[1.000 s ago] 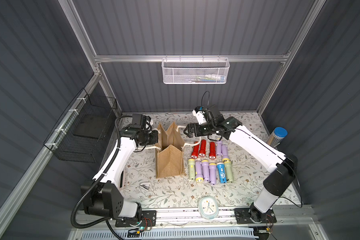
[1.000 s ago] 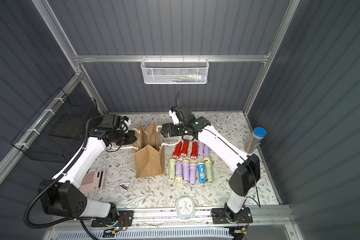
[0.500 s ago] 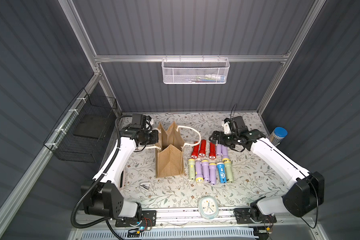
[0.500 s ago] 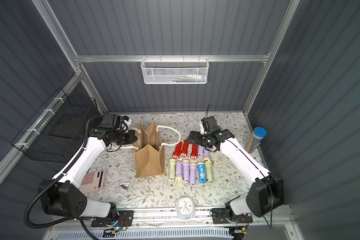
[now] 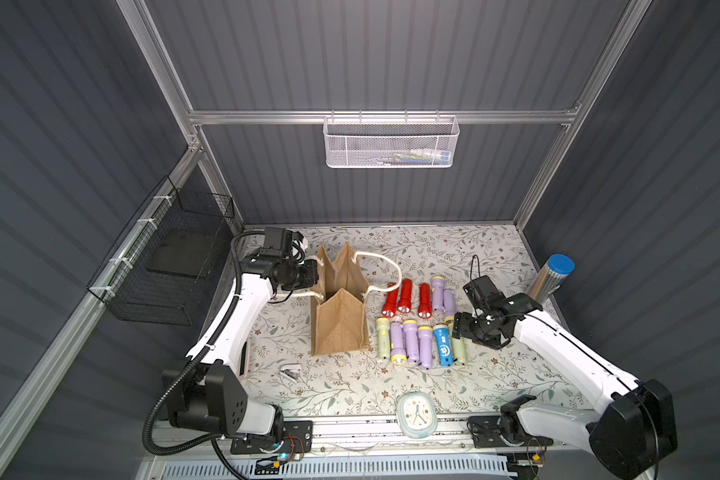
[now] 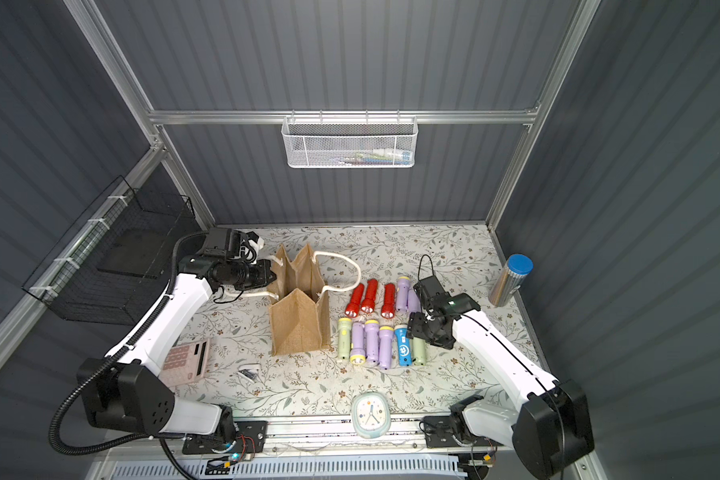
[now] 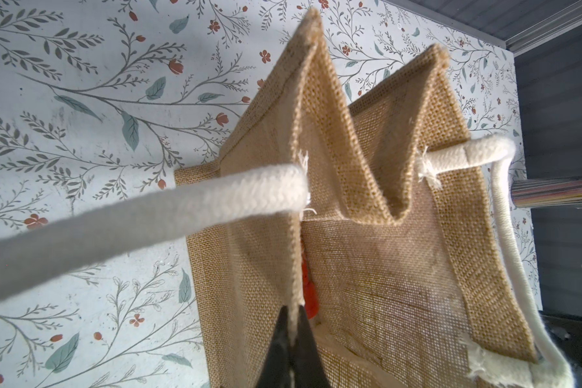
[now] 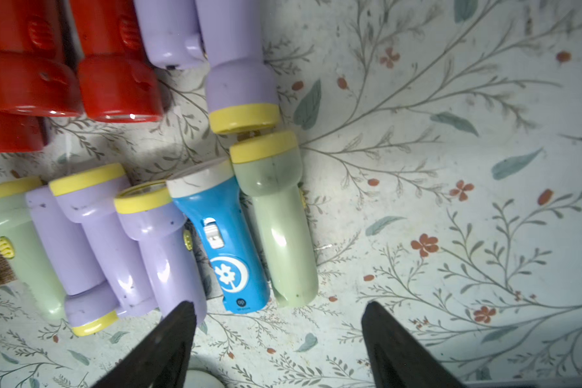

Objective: Put the flashlights into the tote bags
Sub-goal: Pick up the flashlight from the center of the board.

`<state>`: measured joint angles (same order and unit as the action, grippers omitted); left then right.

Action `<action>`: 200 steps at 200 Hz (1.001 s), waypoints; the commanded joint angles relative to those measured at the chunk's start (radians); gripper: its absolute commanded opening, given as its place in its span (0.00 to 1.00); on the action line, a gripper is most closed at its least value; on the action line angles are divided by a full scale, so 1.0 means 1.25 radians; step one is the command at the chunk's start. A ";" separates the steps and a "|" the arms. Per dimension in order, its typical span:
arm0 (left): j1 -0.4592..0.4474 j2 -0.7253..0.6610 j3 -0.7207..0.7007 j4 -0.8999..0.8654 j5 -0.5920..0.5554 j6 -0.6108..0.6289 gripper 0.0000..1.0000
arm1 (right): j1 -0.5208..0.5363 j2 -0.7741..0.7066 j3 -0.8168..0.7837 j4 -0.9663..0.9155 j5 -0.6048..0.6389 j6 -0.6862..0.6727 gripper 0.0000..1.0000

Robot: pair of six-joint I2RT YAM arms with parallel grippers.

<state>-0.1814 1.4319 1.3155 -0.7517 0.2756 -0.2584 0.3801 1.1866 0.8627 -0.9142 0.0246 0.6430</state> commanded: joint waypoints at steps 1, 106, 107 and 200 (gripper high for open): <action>0.004 0.004 -0.007 0.026 0.027 -0.010 0.05 | -0.015 0.004 -0.029 0.003 -0.013 0.019 0.76; 0.004 -0.010 -0.012 0.021 0.037 -0.023 0.07 | -0.016 0.124 -0.109 0.128 -0.045 -0.023 0.67; 0.004 -0.009 -0.012 0.020 0.037 -0.023 0.07 | -0.016 0.126 -0.109 0.130 -0.046 -0.022 0.67; 0.003 -0.022 -0.027 0.023 0.036 -0.033 0.07 | -0.014 0.229 -0.131 0.183 -0.051 -0.037 0.58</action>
<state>-0.1814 1.4277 1.2999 -0.7307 0.3004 -0.2848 0.3618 1.4441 0.7189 -0.7094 -0.0380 0.6033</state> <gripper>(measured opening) 0.071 0.607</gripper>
